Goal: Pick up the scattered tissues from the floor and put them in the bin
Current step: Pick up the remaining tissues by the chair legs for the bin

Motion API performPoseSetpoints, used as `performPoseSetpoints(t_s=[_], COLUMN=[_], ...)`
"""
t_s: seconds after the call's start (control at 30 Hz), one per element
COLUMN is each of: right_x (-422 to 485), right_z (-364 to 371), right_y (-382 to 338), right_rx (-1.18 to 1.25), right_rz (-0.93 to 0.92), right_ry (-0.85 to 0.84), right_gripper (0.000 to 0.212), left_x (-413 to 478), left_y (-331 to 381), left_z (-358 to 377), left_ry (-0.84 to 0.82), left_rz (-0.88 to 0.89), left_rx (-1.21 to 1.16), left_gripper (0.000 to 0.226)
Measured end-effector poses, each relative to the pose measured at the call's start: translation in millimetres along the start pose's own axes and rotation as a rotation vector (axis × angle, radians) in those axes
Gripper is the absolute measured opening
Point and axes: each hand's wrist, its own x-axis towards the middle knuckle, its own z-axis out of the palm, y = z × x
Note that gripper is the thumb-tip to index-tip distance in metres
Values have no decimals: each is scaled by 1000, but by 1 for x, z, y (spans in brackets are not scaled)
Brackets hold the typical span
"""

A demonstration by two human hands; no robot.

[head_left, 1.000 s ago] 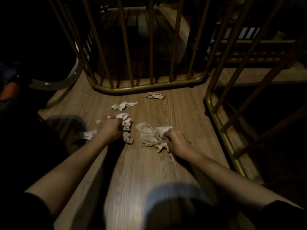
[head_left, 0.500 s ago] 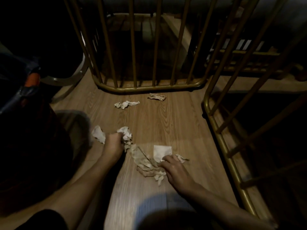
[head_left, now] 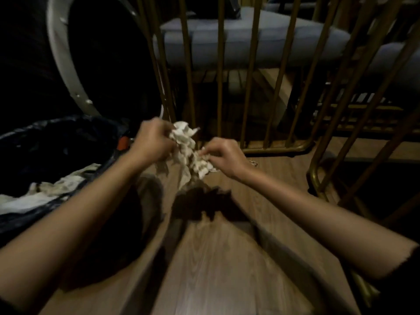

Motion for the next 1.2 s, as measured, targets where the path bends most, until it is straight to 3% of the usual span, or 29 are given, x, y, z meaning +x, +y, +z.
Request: performPoseSetpoints(t_s=[0.17, 0.33, 0.43, 0.57, 0.67, 0.77, 0.87, 1.0, 1.2], right_x=[101, 161, 171, 174, 175, 180, 172, 137, 66], right_z=[-2, 50, 96, 117, 98, 71, 45, 31, 36], right_y=[-102, -191, -211, -218, -211, -176, -108, 11, 173], right_rx=[144, 247, 241, -11, 48, 234, 270, 138, -73], right_rz=[-194, -182, -157, -279, -326, -233, -127, 119, 535], right_ry=[-22, -180, -314, -688, -610, -294, -107, -111, -227], right_gripper=[22, 26, 23, 37, 29, 19, 14, 14, 20], left_x=[10, -4, -18, -32, -28, -3, 26, 61, 71], left_y=[-26, -89, -124, -147, -133, -92, -46, -27, -69], left_z=[-109, -174, -184, -182, -175, -145, -84, 33, 192], left_ry=[129, 169, 59, -209, -13, 244, 294, 101, -336], left_rz=[-170, -397, -531, -686, -588, -298, -121, -38, -142], left_rx=[111, 144, 229, 316, 516, 407, 186, 36, 19], left_gripper=[22, 13, 10, 21, 20, 16, 16, 22, 44])
